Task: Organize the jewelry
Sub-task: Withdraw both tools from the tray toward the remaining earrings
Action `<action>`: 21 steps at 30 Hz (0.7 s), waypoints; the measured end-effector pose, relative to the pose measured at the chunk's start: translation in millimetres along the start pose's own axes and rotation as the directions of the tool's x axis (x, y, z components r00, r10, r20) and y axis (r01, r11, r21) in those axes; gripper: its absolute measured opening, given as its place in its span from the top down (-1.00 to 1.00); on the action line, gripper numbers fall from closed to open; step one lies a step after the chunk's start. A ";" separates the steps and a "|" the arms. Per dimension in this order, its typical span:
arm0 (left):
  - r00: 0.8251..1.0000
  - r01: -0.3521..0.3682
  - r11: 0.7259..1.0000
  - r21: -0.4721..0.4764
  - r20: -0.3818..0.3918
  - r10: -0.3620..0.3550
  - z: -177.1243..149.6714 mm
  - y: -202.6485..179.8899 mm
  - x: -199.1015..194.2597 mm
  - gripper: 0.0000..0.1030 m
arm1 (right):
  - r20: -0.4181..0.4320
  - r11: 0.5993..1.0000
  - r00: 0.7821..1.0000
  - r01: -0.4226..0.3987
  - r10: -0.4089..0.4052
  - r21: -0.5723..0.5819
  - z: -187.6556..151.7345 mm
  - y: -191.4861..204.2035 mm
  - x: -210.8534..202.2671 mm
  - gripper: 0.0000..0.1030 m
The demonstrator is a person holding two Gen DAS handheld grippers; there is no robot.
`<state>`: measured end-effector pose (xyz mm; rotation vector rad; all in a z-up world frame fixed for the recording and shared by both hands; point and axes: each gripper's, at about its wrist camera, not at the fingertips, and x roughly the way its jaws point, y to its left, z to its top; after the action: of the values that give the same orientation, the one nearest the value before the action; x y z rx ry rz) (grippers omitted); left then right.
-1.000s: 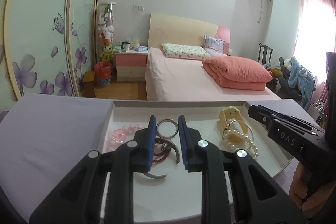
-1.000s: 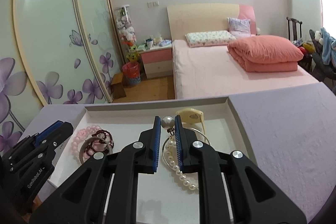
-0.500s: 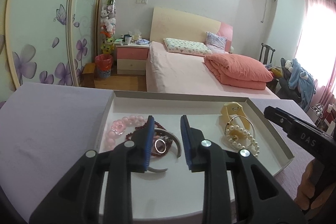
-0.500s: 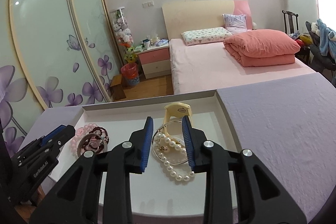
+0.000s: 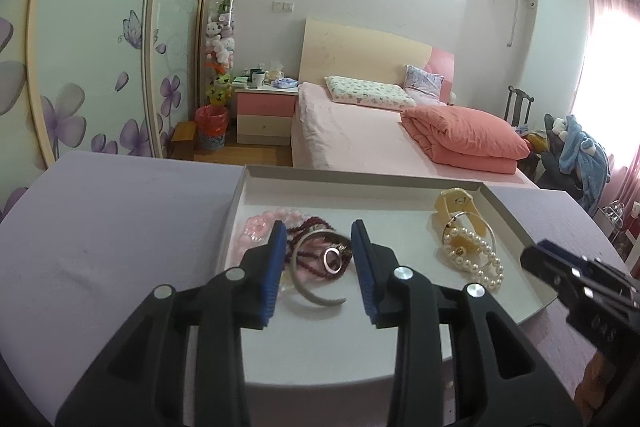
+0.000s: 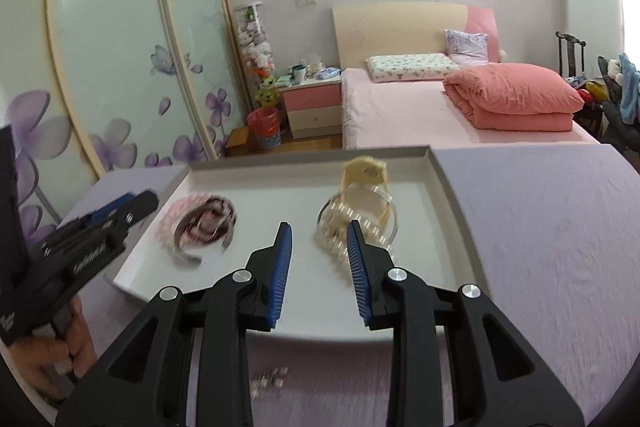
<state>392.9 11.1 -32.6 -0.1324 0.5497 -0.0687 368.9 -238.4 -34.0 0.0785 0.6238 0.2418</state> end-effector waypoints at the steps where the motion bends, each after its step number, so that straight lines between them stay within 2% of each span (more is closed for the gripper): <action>1: 1.000 0.000 1.000 -0.003 -0.005 0.000 -1.2 2.2 -1.0 0.33 | -0.006 1.000 1.000 -0.004 0.004 -0.003 -2.8 1.0 -1.5 0.42; 8: 1.000 0.001 1.000 -0.012 -0.018 -0.001 -18.2 9.0 -24.7 0.22 | -0.066 0.999 0.997 -0.030 0.028 -0.021 -26.4 6.9 -13.3 0.42; 21: 0.995 -0.009 1.000 -0.008 -0.097 0.008 -67.4 31.2 -88.5 0.03 | -0.191 0.996 0.980 -0.068 0.056 -0.055 -70.9 30.0 -40.3 0.42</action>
<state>283.2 43.7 -48.3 -0.1356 0.6480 -0.0650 289.6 -219.2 -64.2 0.0153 0.8036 0.3311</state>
